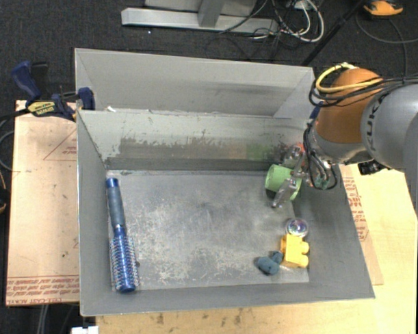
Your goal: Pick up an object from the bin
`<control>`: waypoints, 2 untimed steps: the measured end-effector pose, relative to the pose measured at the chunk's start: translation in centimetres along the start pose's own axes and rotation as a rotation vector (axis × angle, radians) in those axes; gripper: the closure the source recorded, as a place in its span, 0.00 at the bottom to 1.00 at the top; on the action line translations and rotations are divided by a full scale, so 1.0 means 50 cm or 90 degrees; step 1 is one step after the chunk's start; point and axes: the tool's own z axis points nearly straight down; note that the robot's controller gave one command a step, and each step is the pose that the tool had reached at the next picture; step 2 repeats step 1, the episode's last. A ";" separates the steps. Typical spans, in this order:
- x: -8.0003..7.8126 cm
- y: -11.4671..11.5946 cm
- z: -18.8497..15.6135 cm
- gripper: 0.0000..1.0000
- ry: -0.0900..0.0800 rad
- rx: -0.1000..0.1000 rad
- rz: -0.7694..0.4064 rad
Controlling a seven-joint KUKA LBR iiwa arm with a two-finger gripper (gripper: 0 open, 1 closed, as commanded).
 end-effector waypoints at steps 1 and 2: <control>-0.007 0.003 -0.230 1.00 -0.004 0.001 -0.001; -0.007 0.003 -0.230 1.00 -0.004 0.001 -0.001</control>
Offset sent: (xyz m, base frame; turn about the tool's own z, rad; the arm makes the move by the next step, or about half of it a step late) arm 0.0001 -0.0001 0.1096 0.0000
